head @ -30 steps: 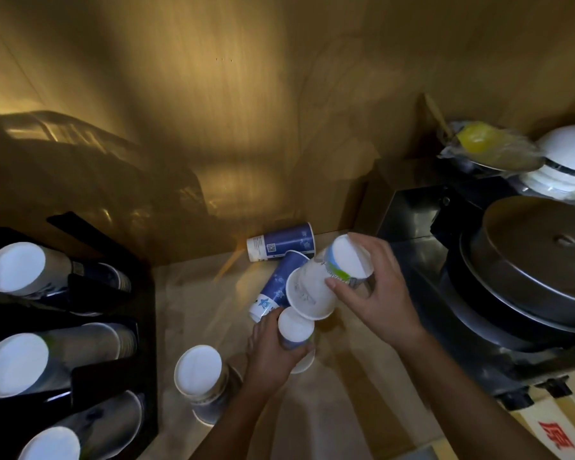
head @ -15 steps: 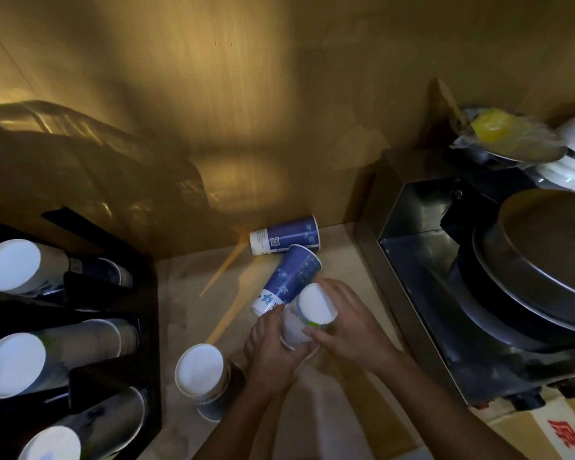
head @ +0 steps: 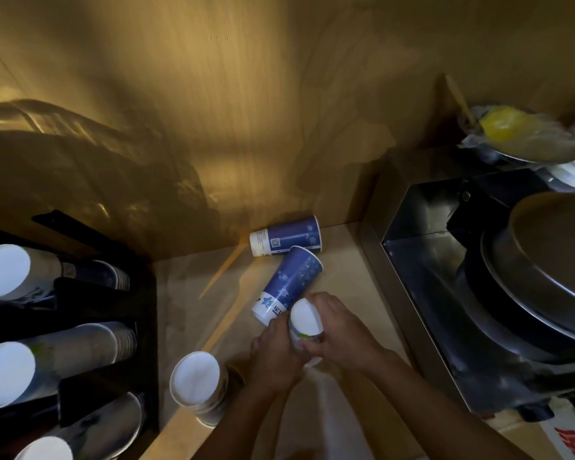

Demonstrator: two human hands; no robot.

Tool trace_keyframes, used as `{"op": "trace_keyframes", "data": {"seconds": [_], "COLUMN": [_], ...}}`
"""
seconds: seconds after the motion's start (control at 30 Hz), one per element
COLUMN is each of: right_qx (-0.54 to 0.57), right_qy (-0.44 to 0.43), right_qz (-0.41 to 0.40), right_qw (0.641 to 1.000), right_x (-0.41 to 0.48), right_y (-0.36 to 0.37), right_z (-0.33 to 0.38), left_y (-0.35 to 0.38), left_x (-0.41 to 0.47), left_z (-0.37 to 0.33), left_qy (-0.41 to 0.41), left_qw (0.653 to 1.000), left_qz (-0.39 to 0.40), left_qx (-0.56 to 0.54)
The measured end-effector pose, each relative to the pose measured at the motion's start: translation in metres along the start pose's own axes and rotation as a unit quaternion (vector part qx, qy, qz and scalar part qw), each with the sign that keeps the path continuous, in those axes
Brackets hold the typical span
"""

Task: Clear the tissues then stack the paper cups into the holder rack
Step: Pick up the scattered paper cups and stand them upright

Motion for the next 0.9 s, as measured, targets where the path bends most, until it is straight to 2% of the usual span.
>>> {"op": "trace_keyframes", "data": {"seconds": [0.1, 0.2, 0.33, 0.43, 0.5, 0.63, 0.73, 0.83, 0.9], "right_qx": [-0.012, -0.033, -0.014, 0.008, 0.000, -0.023, -0.046, -0.081, -0.103], "right_qy": [-0.003, -0.012, -0.012, -0.040, -0.051, -0.061, -0.055, -0.068, -0.082], "right_qz": [-0.014, 0.005, 0.022, 0.000, -0.010, -0.016, 0.000, 0.024, 0.043], "right_qw": [1.000, 0.999, 1.000, 0.999, 0.999, 0.998, 0.997, 0.994, 0.990], "right_x": [0.003, 0.007, 0.024, 0.046, 0.065, 0.103, 0.130, 0.157, 0.172], "right_y": [0.000, -0.003, -0.016, -0.026, -0.030, -0.025, -0.012, 0.005, 0.017], "right_z": [0.001, -0.002, 0.000, 0.009, 0.013, 0.015, 0.010, 0.005, -0.001], "left_y": [-0.007, -0.033, -0.071, -0.090, -0.093, -0.078, -0.056, -0.034, -0.024], "left_x": [0.000, 0.002, 0.013, 0.030, 0.045, 0.079, 0.098, 0.108, 0.114], "left_z": [-0.008, -0.025, -0.056, -0.067, -0.063, -0.039, -0.016, 0.003, 0.009], "left_qy": [0.011, 0.061, 0.048, 0.064, 0.044, 0.000, -0.042, -0.091, -0.100], "left_qw": [0.995, 0.969, 0.986, 0.983, 0.982, 0.974, 0.965, 0.932, 0.910], "left_qz": [0.071, 0.053, 0.011, -0.025, -0.020, 0.024, 0.102, 0.205, 0.241], "left_qx": [0.075, 0.233, 0.159, 0.170, 0.181, 0.227, 0.237, 0.285, 0.321]}}
Point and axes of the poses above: each hand's wrist, its own x-axis towards the middle knuckle, its own y-axis out of the palm, z = x × y, the point moved 4 cm from there along x, towards the middle knuckle, and after that the axes turned 15 degrees about -z, right-handed, at the moved point
